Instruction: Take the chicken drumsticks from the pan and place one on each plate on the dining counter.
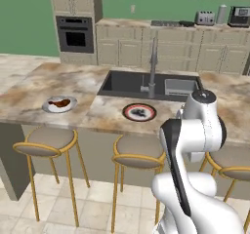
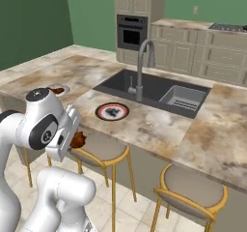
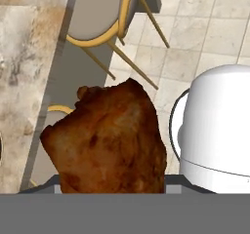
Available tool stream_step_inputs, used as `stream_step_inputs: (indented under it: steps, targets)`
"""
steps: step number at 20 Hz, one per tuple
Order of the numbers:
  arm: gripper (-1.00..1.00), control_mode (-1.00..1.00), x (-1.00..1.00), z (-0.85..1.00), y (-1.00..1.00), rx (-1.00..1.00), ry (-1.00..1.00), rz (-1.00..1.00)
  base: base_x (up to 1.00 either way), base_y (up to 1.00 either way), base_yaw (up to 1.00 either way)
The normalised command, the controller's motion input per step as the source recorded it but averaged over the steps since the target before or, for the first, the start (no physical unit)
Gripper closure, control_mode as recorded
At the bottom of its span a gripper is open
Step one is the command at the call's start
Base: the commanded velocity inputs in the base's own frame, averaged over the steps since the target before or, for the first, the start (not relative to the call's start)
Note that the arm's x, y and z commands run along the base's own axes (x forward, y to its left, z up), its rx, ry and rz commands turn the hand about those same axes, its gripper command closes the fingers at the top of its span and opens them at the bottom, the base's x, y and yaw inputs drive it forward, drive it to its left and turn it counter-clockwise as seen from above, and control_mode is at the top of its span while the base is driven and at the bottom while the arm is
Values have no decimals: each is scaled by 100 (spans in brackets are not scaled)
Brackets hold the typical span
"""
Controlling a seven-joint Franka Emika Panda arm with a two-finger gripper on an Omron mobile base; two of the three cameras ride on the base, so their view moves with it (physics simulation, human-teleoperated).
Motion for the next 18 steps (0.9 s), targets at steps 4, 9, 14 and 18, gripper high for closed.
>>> stream_step_inputs:
  steps: [4,9,14,18]
  targets:
    - [100,100,0,0,0,0,0,0,22,1,26]
    - [100,100,0,0,0,0,0,0,36,0,25]
    - [100,100,0,0,0,0,0,0,55,-2,24]
    - [100,100,0,0,0,0,0,0,53,-4,23]
